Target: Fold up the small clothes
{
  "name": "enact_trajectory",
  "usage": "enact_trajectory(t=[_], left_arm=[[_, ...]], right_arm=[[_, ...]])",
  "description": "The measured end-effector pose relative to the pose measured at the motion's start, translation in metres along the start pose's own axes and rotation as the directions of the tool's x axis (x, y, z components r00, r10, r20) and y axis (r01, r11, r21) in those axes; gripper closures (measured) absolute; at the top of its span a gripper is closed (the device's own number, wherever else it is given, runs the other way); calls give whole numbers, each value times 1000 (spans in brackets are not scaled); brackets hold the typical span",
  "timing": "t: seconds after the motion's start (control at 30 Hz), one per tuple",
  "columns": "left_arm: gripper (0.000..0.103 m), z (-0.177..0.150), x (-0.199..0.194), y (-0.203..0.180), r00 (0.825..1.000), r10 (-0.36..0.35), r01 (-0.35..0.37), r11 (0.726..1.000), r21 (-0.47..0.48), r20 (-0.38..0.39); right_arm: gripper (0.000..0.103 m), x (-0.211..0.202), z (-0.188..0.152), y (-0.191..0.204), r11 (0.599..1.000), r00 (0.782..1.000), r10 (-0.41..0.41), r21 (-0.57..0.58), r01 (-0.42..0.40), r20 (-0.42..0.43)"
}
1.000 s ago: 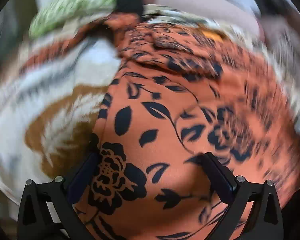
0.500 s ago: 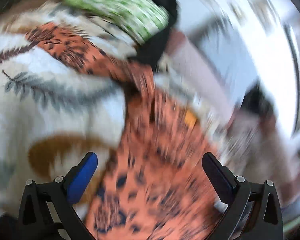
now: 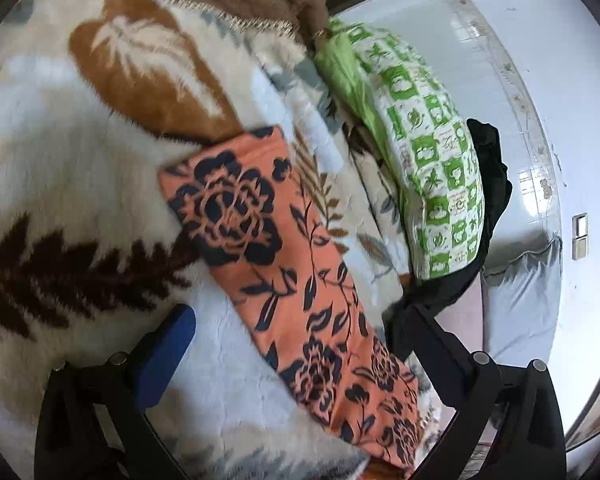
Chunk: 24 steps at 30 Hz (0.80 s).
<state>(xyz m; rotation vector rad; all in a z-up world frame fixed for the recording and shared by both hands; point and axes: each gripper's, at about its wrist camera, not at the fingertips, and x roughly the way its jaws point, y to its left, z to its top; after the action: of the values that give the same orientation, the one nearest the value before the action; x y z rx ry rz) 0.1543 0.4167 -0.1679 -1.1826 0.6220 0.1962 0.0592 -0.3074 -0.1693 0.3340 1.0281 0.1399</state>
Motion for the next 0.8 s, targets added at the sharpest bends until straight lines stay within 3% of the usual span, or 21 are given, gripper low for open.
enact_trajectory(t=[0.07,0.17,0.27,0.6,0.63,0.67,0.7,0.73,0.8], left_arm=[[7,2,3,-8,1000,-7,7,1000,6,22],[8,8,8,-13,998,-45,45,999,5,40],[9,7,14,-2,998,49,-48,998,-37,46],[9,13,20,-12,989,126,-121,990,-65,77],[22,15,22,-13,989,121,-115,991,-69,80],[52,17,23,-14,990,119,-114,991,-69,80],[69,20,27,-14,989,133,-129,990,-56,62],[98,21,30,-15,988,149,-147,988,-38,50],[96,20,35,-15,978,201,-201,980,-2,51]], right_arm=[[0,2,0,3,1000,1000,-20,-14,20,-5],[0,3,0,4,999,1000,-30,-22,30,-1],[0,2,0,2,999,1000,-28,-15,28,4],[0,1,-1,1,1000,1000,-15,-10,15,11],[0,1,-1,0,1000,1000,-11,-8,11,12],[0,1,-1,0,1000,1000,-9,-5,9,14],[0,1,-1,0,1000,1000,-8,-1,8,15],[0,0,-1,0,1000,1000,-8,0,8,15],[0,0,-1,0,1000,1000,-6,2,6,15]])
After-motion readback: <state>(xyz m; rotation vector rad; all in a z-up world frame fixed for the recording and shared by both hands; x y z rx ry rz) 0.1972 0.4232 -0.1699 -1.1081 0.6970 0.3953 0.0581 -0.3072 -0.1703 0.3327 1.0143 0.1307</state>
